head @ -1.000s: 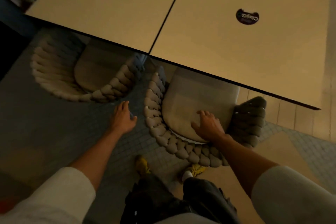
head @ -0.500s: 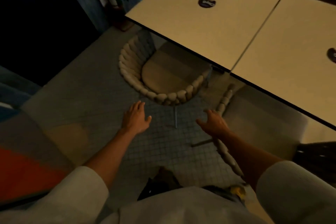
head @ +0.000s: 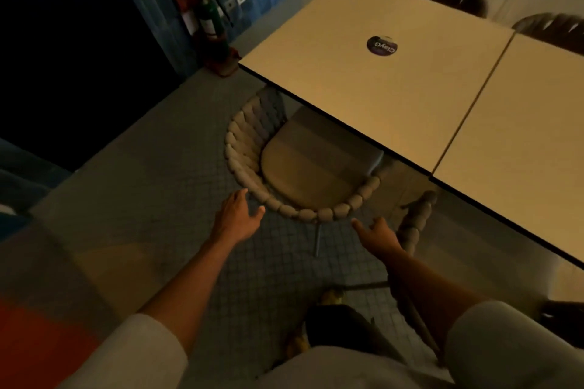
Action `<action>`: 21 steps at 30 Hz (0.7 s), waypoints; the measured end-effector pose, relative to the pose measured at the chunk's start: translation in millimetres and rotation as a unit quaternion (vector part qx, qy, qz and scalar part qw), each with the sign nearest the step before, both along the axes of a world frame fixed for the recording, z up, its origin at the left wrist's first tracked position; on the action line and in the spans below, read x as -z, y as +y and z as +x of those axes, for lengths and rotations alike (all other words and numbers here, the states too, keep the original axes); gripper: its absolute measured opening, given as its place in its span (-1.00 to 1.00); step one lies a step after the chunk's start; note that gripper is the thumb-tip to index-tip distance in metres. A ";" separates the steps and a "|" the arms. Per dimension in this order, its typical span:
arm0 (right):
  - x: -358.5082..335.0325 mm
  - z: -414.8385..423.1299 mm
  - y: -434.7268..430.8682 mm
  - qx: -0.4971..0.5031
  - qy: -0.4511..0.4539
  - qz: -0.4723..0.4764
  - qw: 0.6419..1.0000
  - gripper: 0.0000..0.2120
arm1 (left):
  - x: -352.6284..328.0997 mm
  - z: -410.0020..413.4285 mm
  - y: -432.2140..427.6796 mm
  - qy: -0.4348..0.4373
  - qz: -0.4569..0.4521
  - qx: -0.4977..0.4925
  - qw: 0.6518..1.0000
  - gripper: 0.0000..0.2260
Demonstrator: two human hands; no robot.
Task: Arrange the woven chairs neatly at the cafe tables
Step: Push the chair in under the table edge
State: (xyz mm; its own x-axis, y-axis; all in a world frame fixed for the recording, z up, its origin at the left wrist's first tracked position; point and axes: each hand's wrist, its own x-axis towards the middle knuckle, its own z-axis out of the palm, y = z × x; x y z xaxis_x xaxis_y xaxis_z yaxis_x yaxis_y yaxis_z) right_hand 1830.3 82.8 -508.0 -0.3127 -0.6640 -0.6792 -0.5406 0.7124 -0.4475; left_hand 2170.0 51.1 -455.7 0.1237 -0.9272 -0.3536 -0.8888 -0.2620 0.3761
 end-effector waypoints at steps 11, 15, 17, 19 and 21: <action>34.8 44.5 -81.9 0.190 -0.077 0.054 0.977 -0.10 | 11.1 28.5 -93.0 0.003 0.016 -0.009 1.000 -0.30; 27.9 56.6 -79.7 0.237 -0.088 0.081 0.964 -0.03 | 10.8 57.1 -134.5 0.004 0.030 0.020 0.999 -0.29; 29.5 61.6 -86.3 0.262 -0.081 0.081 0.958 0.00 | 15.9 71.7 -164.5 0.008 0.036 0.021 0.999 -0.32; 27.6 68.7 -95.6 0.292 -0.066 0.081 0.951 -0.04 | 28.3 84.0 -201.7 0.028 0.029 0.024 0.999 -0.36; 28.3 77.0 -99.2 0.336 -0.054 0.073 0.938 -0.11 | 44.9 94.9 -241.1 0.050 0.025 0.026 0.998 -0.37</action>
State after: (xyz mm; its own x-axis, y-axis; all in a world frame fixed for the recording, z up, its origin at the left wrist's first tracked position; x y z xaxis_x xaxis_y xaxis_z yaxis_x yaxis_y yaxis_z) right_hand 1907.4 -16.4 -536.3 -0.5521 -0.2394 -0.7987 0.0945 0.9337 -0.3452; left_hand 2264.9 -189.9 -500.6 0.0368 -0.9126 -0.4073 -0.8602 -0.2364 0.4519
